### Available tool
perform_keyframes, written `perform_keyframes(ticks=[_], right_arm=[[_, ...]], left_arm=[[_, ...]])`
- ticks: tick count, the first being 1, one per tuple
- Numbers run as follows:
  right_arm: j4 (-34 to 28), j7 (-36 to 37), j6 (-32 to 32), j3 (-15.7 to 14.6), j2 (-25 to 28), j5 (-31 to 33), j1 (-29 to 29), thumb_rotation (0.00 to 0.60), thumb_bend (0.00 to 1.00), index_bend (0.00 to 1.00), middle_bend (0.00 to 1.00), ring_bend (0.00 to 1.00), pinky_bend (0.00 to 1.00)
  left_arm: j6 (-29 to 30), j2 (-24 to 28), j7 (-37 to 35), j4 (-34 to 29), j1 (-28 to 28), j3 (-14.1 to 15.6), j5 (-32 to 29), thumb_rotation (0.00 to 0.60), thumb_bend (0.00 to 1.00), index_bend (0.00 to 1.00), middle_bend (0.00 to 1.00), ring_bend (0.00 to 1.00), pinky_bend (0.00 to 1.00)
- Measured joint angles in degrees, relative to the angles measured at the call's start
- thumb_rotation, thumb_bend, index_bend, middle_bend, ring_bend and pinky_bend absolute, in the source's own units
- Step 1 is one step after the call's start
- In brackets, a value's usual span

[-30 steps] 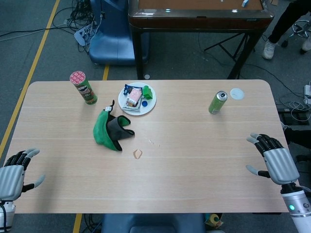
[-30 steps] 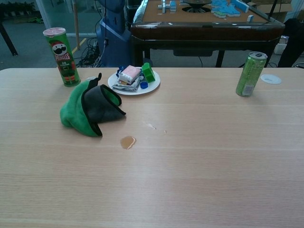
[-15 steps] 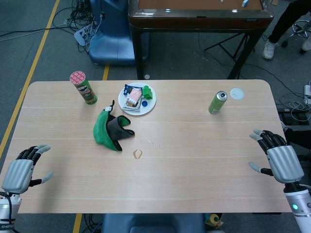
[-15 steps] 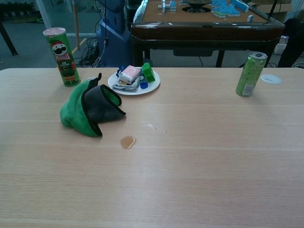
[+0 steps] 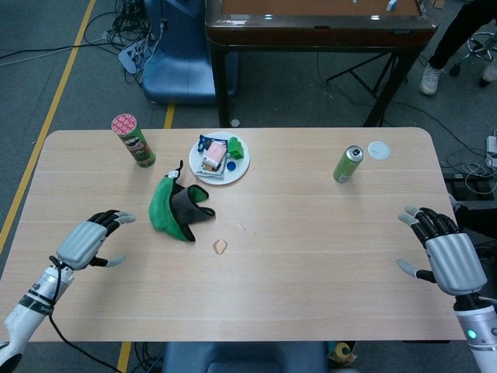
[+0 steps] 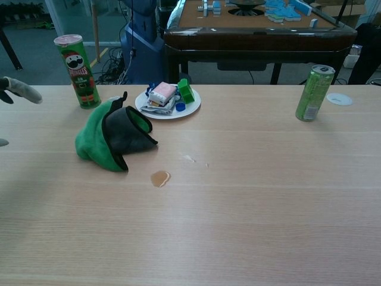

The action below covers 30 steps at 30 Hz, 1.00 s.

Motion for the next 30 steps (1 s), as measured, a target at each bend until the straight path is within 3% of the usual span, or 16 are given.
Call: perform_keyframes(ticks=[8, 30], right_arm=[[-0.81, -0.93, -0.22, -0.16, 0.17, 0.13, -0.15, 0.600, 0.17, 0.23, 0.21, 0.16, 0.23], [-1.26, -1.44, -1.72, -0.34, 0.64, 1.65, -0.21, 0.600, 0.17, 0.23, 0.21, 0.17, 0.23]], left_arm=[[-8.68, -6.09, -3.13, 8.59, -9.65, -0.45, 0.97, 0.600, 0.17, 0.05, 0.00, 0.03, 0.17], [-24.50, -21.16, 1.71, 30.60, -26.03, -0.47, -2.93, 0.600, 0.17, 0.00, 0.00, 0.00, 0.17]])
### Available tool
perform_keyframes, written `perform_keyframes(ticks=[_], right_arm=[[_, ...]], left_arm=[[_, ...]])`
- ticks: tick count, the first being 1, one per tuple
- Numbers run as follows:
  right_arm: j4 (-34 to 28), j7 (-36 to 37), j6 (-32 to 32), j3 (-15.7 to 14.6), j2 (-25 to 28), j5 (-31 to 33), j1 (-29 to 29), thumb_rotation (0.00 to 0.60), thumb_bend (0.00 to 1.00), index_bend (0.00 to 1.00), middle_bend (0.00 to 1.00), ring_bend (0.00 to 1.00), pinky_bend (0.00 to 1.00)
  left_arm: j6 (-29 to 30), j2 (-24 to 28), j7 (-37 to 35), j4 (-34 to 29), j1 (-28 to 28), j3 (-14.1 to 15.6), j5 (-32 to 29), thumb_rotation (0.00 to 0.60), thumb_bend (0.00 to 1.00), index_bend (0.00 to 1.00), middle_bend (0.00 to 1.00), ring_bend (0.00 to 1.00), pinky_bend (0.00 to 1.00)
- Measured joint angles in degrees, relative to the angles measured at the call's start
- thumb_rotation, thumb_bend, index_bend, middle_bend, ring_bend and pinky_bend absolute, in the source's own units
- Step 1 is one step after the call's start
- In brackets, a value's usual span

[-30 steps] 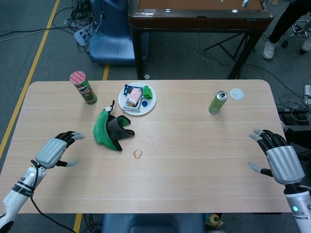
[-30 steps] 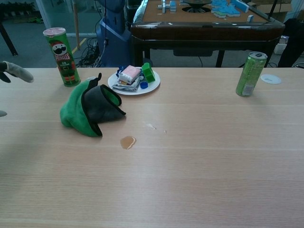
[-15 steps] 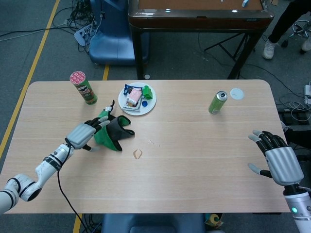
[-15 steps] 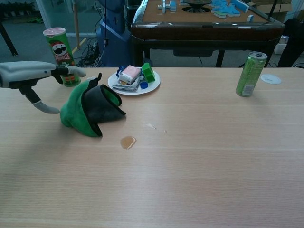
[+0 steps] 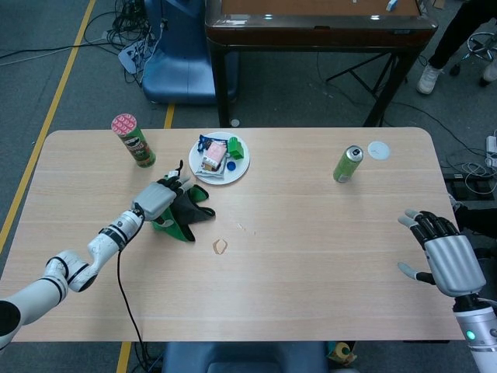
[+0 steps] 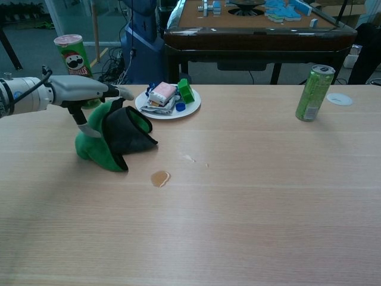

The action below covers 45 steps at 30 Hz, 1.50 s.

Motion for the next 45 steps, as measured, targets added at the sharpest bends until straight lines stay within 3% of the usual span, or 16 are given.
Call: perform_keyframes(ticks=[8, 10, 13, 17, 24, 28, 34, 45], right_arm=[[0.62, 0.62, -0.68, 0.02, -0.17, 0.69, 0.14, 0.600, 0.17, 0.23, 0.21, 0.17, 0.23], [0.74, 0.71, -0.82, 0.03, -0.19, 0.82, 0.17, 0.600, 0.17, 0.23, 0.21, 0.17, 0.23], [0.85, 0.84, -0.81, 0.04, -0.24, 0.91, 0.15, 0.600, 0.17, 0.23, 0.21, 0.17, 0.23], [0.98, 0.86, -0.77, -0.01, -0.28, 1.00, 0.05, 0.600, 0.17, 0.23, 0.21, 0.17, 0.24], [0.99, 0.88, -0.61, -0.04, -0.31, 0.95, -0.05, 0.600, 0.17, 0.23, 0.21, 0.17, 0.24], [0.94, 0.94, -0.22, -0.07, -0.26, 0.70, -0.22, 0.600, 0.17, 0.23, 0.21, 0.17, 0.24], [1.14, 1.33, 0.00, -0.13, -0.41, 0.50, -0.35, 0.600, 0.17, 0.23, 0.21, 0.17, 0.24], [1.24, 1.49, 0.00, -0.20, -0.63, 0.09, -0.28, 0.600, 0.17, 0.23, 0.21, 0.17, 0.24]], left_arm=[[-5.49, -4.43, 2.30, 6.81, -3.02, 2.03, -1.29, 0.600, 0.17, 0.00, 0.00, 0.00, 0.17], [-6.14, -5.40, 2.38, 8.18, -3.26, 2.55, -1.45, 0.600, 0.17, 0.05, 0.00, 0.00, 0.18], [-6.57, -6.99, 1.63, 10.31, -3.39, 3.16, -1.86, 0.600, 0.17, 0.21, 0.02, 0.10, 0.31], [-5.71, -8.59, 0.43, 12.86, -3.17, 4.15, -1.86, 0.600, 0.17, 0.41, 0.21, 0.29, 0.52], [-3.56, -10.32, -2.55, 15.94, -2.44, 5.93, -1.12, 0.600, 0.17, 0.58, 0.52, 0.54, 0.80], [-1.23, -10.55, -5.42, 16.34, -1.91, 5.83, -1.31, 0.600, 0.17, 0.63, 0.63, 0.63, 0.88], [1.99, -8.02, -10.45, 12.56, -1.37, 4.87, -2.19, 0.600, 0.17, 0.65, 0.67, 0.67, 0.92], [6.19, -0.73, -12.56, -5.34, -0.65, 3.70, -2.98, 0.600, 0.18, 0.64, 0.67, 0.68, 0.93]])
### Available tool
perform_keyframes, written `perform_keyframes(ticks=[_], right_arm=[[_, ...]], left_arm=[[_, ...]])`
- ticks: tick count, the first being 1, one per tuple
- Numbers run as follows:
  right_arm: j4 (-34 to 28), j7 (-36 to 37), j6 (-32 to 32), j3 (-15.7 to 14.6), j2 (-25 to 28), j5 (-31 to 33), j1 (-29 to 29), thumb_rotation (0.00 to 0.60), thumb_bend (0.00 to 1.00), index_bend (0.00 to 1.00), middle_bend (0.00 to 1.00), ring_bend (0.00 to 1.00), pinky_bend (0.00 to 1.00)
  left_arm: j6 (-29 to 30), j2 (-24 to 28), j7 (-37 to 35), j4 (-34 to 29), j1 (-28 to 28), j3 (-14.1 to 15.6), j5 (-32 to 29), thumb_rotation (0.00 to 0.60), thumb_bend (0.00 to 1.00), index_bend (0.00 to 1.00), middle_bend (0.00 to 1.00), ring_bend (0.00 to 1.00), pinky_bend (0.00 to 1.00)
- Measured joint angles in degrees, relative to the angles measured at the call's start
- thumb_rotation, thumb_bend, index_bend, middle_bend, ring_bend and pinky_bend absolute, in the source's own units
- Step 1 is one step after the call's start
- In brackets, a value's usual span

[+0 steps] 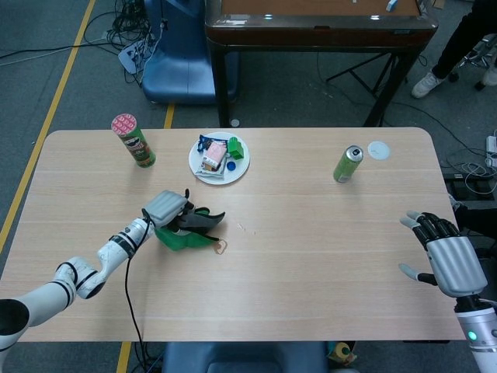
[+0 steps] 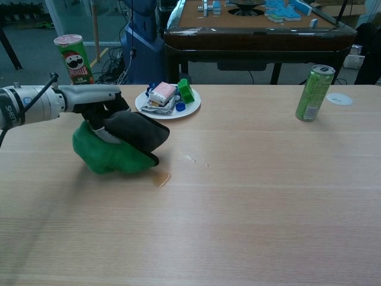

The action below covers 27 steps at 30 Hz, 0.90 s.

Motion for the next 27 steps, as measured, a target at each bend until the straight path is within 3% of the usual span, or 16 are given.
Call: perform_keyframes(ticks=[9, 16, 27], right_arm=[[-0.46, -0.37, 0.59, -0.12, 0.28, -0.13, -0.43, 0.600, 0.17, 0.23, 0.21, 0.17, 0.24], [-0.51, -0.40, 0.62, -0.15, 0.26, 0.12, -0.62, 0.600, 0.17, 0.23, 0.21, 0.17, 0.24], [-0.41, -0.30, 1.10, -0.22, 0.43, 0.45, -1.19, 0.600, 0.17, 0.23, 0.21, 0.17, 0.24]], left_arm=[[-0.37, -4.39, 3.45, 1.14, 0.08, 0.98, 0.13, 0.600, 0.18, 0.63, 0.67, 0.68, 0.93], [-1.15, -7.20, -0.99, 1.38, -1.17, 0.84, 0.37, 0.600, 0.18, 0.63, 0.67, 0.68, 0.93], [-0.52, -9.98, -6.06, -1.11, -4.50, 3.59, 5.58, 0.600, 0.18, 0.63, 0.67, 0.68, 0.93]])
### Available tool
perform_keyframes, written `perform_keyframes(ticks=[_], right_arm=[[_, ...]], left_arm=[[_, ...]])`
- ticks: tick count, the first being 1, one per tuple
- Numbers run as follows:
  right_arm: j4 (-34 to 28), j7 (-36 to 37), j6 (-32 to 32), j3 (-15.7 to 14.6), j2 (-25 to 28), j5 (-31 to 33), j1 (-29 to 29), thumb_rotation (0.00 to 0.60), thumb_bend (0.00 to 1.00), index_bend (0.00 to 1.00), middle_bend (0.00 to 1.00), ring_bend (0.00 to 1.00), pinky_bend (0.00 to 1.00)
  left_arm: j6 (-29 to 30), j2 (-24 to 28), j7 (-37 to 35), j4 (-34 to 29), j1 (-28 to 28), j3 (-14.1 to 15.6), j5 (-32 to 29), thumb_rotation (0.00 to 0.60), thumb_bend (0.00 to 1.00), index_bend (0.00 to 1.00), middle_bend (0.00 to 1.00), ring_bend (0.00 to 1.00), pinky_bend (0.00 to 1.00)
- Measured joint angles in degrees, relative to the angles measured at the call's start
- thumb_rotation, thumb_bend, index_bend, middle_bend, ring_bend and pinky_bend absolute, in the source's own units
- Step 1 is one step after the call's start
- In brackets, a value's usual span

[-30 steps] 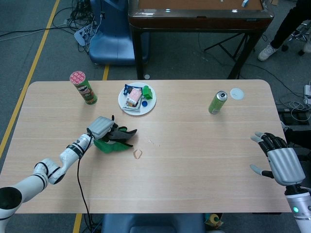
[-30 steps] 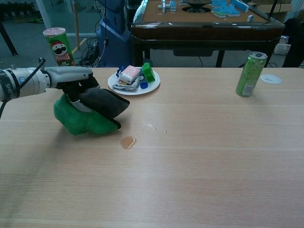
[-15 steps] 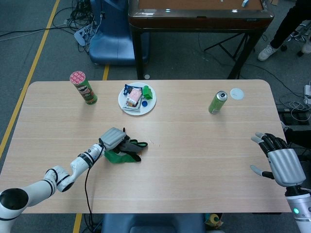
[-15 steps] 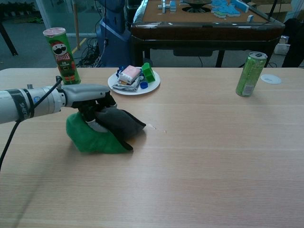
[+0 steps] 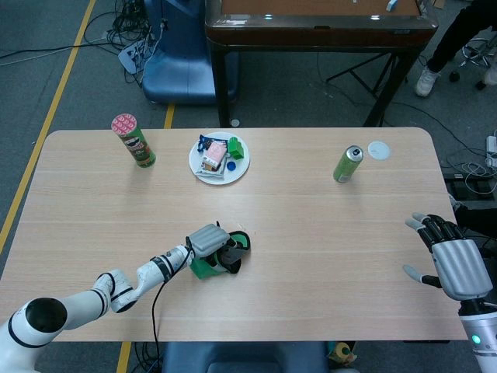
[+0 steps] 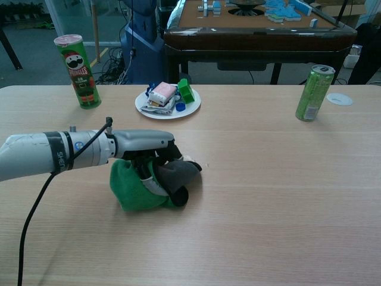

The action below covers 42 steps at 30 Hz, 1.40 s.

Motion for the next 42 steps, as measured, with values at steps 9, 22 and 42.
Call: perform_keyframes(ticks=[9, 22, 42], right_arm=[[-0.21, -0.31, 0.05, 0.03, 0.01, 0.12, -0.15, 0.600, 0.17, 0.23, 0.21, 0.17, 0.24], [-1.01, -1.17, -0.09, 0.25, 0.19, 0.06, -0.01, 0.600, 0.17, 0.23, 0.21, 0.17, 0.24], [-2.26, -2.57, 0.21, 0.31, 0.58, -0.19, -0.16, 0.600, 0.17, 0.23, 0.21, 0.17, 0.24]], left_arm=[[2.38, -0.03, -1.10, -0.81, -1.69, 2.36, 3.40, 0.600, 0.18, 0.62, 0.67, 0.67, 0.93], [1.89, -3.80, 2.15, 14.35, 0.26, 2.56, 1.05, 0.600, 0.18, 0.63, 0.67, 0.68, 0.93], [2.25, -10.15, -1.00, 27.22, 3.06, 0.83, -2.58, 0.600, 0.18, 0.63, 0.67, 0.67, 0.93]])
